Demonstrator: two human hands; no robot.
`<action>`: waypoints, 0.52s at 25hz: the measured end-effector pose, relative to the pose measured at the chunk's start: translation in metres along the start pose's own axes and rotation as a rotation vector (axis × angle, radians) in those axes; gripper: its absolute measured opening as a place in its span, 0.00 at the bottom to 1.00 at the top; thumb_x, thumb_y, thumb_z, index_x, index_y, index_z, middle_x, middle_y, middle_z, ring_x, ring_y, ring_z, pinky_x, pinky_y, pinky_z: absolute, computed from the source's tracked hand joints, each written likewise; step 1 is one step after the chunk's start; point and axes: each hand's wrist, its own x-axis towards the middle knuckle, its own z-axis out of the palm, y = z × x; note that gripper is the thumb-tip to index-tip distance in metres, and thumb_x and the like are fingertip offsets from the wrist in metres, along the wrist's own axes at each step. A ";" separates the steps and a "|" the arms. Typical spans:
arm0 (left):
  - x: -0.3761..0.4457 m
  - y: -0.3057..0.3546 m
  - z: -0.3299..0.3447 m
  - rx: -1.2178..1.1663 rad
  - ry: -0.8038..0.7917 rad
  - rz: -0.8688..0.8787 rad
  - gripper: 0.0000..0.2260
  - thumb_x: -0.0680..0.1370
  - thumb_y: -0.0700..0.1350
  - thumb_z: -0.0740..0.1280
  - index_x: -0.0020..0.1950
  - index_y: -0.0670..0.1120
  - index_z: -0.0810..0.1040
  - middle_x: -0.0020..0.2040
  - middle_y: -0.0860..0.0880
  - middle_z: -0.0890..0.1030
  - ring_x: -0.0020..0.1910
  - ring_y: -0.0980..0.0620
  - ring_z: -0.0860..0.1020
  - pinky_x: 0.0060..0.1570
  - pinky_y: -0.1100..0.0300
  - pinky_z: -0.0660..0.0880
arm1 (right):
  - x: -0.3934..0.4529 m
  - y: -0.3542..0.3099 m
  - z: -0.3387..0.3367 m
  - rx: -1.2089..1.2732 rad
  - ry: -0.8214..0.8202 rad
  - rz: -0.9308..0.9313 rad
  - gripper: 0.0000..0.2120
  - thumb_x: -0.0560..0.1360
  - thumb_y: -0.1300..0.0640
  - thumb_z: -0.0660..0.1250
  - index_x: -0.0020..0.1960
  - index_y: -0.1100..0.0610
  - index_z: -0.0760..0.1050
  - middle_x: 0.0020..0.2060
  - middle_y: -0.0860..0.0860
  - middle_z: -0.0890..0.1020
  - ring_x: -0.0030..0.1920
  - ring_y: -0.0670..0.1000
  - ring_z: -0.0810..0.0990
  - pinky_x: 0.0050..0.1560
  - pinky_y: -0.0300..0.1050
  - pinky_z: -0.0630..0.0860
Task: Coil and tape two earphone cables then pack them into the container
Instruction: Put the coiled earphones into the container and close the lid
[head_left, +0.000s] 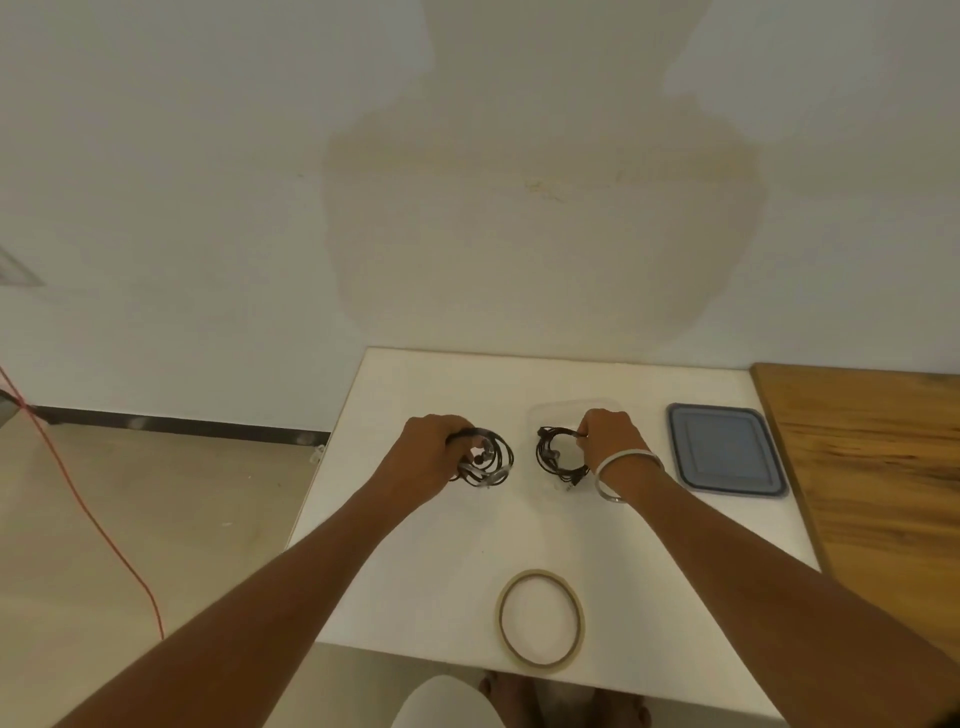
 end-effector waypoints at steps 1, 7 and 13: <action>0.003 0.005 -0.004 -0.010 0.008 0.010 0.08 0.80 0.42 0.63 0.49 0.42 0.82 0.41 0.46 0.84 0.40 0.50 0.83 0.43 0.60 0.79 | -0.001 0.001 0.004 -0.013 -0.009 0.005 0.09 0.76 0.61 0.61 0.54 0.61 0.76 0.49 0.58 0.81 0.47 0.57 0.80 0.46 0.45 0.77; 0.028 0.059 -0.002 -0.045 -0.017 0.102 0.08 0.80 0.42 0.63 0.50 0.42 0.82 0.41 0.46 0.84 0.36 0.57 0.80 0.33 0.76 0.72 | -0.007 0.017 -0.003 -0.030 0.024 -0.060 0.11 0.77 0.58 0.59 0.56 0.61 0.75 0.53 0.57 0.79 0.53 0.56 0.78 0.52 0.44 0.73; 0.057 0.105 0.044 -0.143 -0.049 0.048 0.09 0.81 0.43 0.63 0.50 0.41 0.81 0.41 0.47 0.83 0.32 0.60 0.78 0.29 0.77 0.71 | -0.022 0.054 -0.046 0.140 0.299 -0.126 0.11 0.77 0.63 0.59 0.57 0.60 0.75 0.54 0.56 0.76 0.51 0.54 0.77 0.51 0.41 0.72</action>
